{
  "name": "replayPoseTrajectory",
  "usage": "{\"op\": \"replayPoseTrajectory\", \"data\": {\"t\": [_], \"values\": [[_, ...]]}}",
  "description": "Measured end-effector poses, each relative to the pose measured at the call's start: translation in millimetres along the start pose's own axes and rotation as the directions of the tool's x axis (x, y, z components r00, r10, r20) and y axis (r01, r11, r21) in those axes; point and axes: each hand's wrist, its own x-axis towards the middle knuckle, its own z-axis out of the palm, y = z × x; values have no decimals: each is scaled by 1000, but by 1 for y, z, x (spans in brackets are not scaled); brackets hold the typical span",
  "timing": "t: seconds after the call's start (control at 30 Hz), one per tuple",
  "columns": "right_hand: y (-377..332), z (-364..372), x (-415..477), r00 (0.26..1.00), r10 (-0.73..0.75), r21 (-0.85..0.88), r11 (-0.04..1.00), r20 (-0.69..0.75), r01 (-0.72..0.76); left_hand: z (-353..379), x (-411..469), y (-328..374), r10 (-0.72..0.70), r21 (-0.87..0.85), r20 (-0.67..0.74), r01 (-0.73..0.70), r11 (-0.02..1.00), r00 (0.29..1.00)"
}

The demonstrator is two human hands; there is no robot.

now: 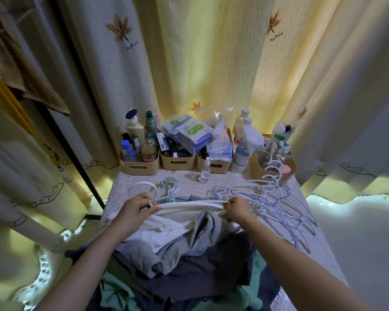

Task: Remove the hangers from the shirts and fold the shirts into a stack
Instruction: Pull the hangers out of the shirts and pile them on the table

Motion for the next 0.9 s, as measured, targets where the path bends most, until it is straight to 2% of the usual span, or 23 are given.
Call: {"op": "replayPoseTrajectory", "data": {"t": [0.1,0.2,0.3,0.37,0.43,0.5,0.57,0.63,0.7,0.8,0.9], "values": [[17,0,-5,986,100,202,971,135,-126,-2,-3,3,-25,-100,-34,21,995,999],[19,-7,-13,966,20,301,948,258,-100,-1,-2,7,-12,-125,-35,7,992,999],[2,-32,-15,951,-227,163,967,212,194,0,4,10,8,-111,3,-7,994,1000],[-21,-43,-22,892,-417,76,909,175,410,4,12,17,20,-86,21,-18,996,1000],[-43,-38,-33,805,-526,-11,835,274,549,15,22,30,44,-89,10,-43,995,999],[-58,-24,-42,749,-565,-125,764,346,633,29,30,44,70,-123,15,-68,990,997],[-61,-16,-46,742,-606,-69,760,285,647,41,38,52,105,-161,27,-99,982,994],[-52,-26,-43,798,-576,66,816,178,575,47,46,42,60,-113,54,-54,992,997],[-30,-49,-35,867,-496,132,863,41,488,45,51,14,-92,72,108,84,994,990],[21,-96,-19,920,-341,126,921,-193,368,39,42,-30,-305,301,122,257,918,945],[72,-127,-6,939,-158,149,966,-306,211,39,32,-47,-322,287,172,265,920,931]]}}
